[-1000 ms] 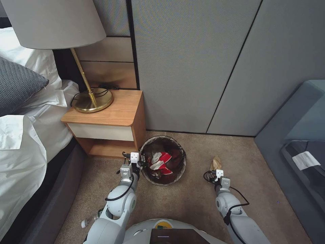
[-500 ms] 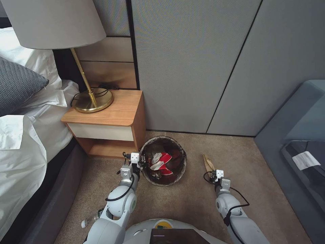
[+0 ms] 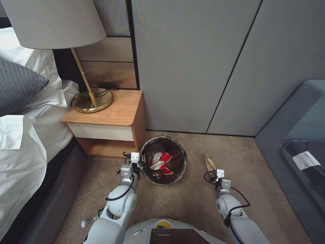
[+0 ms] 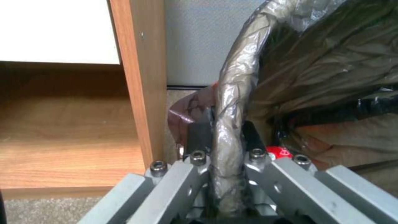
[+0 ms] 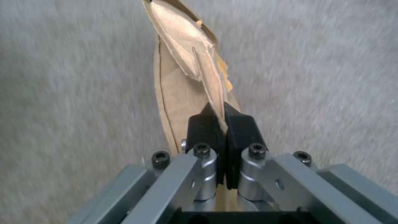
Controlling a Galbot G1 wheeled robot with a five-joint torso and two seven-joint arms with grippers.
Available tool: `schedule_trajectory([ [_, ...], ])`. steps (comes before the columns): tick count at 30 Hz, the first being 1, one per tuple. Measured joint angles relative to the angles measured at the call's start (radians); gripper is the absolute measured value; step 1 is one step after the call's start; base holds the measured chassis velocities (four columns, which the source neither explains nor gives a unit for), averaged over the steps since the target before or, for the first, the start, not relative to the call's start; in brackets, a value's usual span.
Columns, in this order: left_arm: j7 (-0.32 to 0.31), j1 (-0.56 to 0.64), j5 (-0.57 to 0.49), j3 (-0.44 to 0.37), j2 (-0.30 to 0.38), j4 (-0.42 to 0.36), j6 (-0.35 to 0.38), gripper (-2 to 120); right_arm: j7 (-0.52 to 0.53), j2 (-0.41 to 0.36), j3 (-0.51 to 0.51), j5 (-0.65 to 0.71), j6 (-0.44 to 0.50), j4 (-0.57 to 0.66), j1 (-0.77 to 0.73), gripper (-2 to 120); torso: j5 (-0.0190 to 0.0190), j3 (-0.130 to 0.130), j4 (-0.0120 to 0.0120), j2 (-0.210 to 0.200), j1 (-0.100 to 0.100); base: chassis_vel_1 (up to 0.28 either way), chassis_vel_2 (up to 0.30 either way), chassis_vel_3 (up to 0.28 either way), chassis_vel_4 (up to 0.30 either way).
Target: Pick up the trash bin, then pick up the garbage from the floor and place it into the trash bin.
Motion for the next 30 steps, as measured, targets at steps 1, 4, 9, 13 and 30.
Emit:
schedule_trajectory([
  [1,0.0,0.0,0.0,0.0,-0.001,0.0,0.0,0,0.003,0.001,0.003,-0.001,0.005,0.012,-0.004,0,0.0,0.0,0.0,0.0,0.0,0.0,0.0,0.0,0.0],
  [4,-0.001,0.0,0.0,0.002,-0.006,0.0,0.001,0,0.014,0.007,0.014,-0.024,0.059,0.097,-0.033,0,0.0,0.0,0.0,0.0,0.0,0.0,0.0,0.0,0.0],
  [9,-0.001,0.0,-0.001,0.003,-0.008,0.0,0.003,0,-0.014,0.01,0.022,-0.072,0.165,0.303,-0.088,0,-0.0003,0.0,-0.0001,0.0,0.0,0.0,0.0,0.0,0.0],
  [13,-0.001,0.0,-0.001,0.004,-0.012,0.0,0.003,0,-0.068,0.013,0.003,-0.074,0.223,0.44,-0.125,0,-0.0002,0.0,0.0002,0.0,0.0,0.0,0.0,0.0,0.0],
  [30,0.0,0.001,0.0,0.017,-0.017,-0.004,0.006,0,-0.211,-0.03,-0.17,-0.147,0.258,0.741,-0.188,0,-0.0002,0.0,0.0,0.0,0.0,0.0,0.0,0.0,0.0],
])
